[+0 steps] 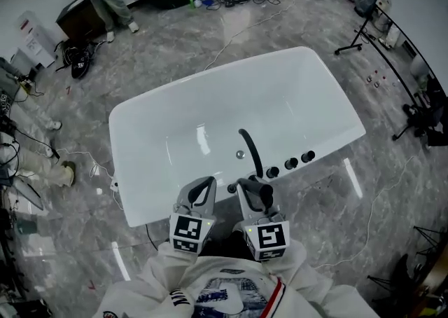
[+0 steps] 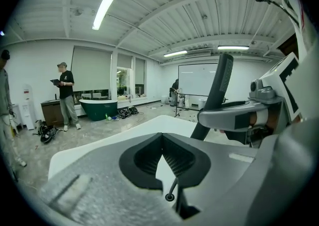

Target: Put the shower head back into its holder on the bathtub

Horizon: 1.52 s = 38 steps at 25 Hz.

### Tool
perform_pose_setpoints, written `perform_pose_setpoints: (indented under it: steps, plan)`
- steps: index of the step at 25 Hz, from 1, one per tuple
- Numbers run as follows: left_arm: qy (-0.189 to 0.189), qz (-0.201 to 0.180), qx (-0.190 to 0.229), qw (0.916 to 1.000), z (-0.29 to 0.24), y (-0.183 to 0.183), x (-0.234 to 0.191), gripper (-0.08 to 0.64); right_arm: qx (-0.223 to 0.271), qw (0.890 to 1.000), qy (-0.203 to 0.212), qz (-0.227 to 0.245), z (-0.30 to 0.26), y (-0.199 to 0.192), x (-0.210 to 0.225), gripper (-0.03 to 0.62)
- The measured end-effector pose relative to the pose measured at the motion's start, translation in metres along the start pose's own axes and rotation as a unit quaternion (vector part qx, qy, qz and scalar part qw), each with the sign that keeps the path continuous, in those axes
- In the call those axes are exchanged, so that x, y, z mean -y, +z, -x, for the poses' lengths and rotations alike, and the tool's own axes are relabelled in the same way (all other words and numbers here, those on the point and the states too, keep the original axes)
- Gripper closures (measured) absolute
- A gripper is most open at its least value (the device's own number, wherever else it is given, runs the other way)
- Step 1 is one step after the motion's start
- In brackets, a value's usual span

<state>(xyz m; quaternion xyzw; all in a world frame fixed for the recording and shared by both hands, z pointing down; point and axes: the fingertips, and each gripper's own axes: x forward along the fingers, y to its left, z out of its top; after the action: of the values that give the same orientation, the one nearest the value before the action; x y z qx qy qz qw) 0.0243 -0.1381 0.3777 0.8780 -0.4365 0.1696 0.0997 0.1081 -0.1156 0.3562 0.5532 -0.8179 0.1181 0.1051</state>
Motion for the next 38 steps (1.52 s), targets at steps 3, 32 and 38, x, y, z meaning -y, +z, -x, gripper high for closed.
perform_pose_setpoints:
  steps: [3,32,38]
  plan:
    - [0.008,0.004,-0.010,0.9999,0.001,-0.012,-0.002,0.558,-0.009,1.000,0.006,-0.002,-0.005,-0.013,-0.001,0.454]
    - [-0.032,0.020,-0.043,0.9983,-0.046,-0.082,-0.023,0.558,-0.085,0.996,-0.020,-0.004,-0.052,-0.098,-0.004,0.454]
    - [-0.040,0.027,-0.040,0.9980,-0.052,-0.094,-0.025,0.558,-0.088,0.996,-0.026,-0.008,-0.058,-0.106,-0.011,0.454]
